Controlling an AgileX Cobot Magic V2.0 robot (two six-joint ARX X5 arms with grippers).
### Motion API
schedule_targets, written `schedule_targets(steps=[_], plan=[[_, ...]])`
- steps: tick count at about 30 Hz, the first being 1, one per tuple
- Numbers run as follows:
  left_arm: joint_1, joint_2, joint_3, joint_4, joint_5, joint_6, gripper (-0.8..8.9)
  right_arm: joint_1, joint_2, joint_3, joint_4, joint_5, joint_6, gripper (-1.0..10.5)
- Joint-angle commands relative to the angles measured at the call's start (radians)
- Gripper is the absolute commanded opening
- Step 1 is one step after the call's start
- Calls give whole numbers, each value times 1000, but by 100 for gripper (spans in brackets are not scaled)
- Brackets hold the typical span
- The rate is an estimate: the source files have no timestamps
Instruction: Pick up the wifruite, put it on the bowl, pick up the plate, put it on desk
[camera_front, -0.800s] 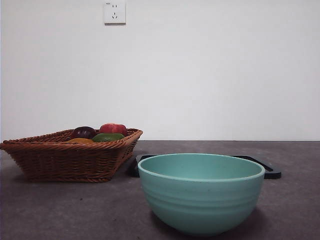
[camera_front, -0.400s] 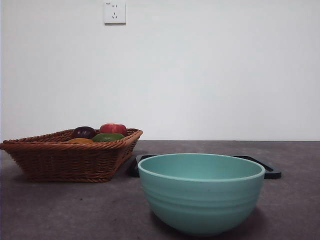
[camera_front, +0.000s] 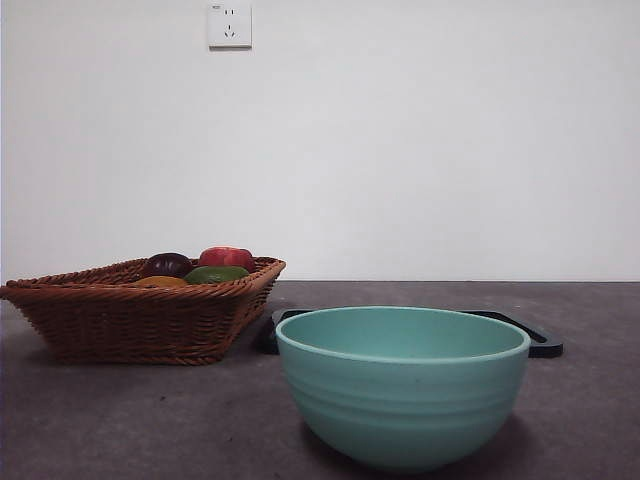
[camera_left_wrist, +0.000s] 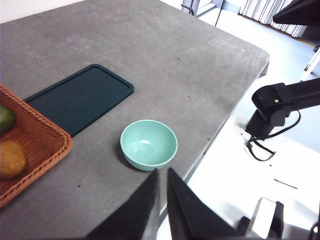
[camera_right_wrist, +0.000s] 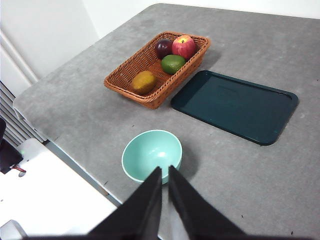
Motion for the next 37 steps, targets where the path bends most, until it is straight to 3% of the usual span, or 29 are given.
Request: schedule_targets(steps=[1,7,12,16,20,23,30,37], plan=[[47,3,10,9,3,-5,20,10,1,18,8,0,-9,16],[208,4,-11,45,-3,-23,20,10,1,18,8,0,-9,16],[353,-34,-187,286,-34,-8,20,10,1,18,8,0,-9,16],[425,-118,-425,542,-141,0,20,10,1,18,8,0,-9,16],[461,-220,-696,802,-314,0,20,10,1,18,9,0,-9,16],[479,-304,-846,922,-415,-2,20,10,1,18,9,0,-9,16],[528,-390,-1033,962,-449,-9,19,10,1,18,10,0,-9,16],[579,-501,-1162,981,-448,-134,20,10,1,18,14,0,-8,16]])
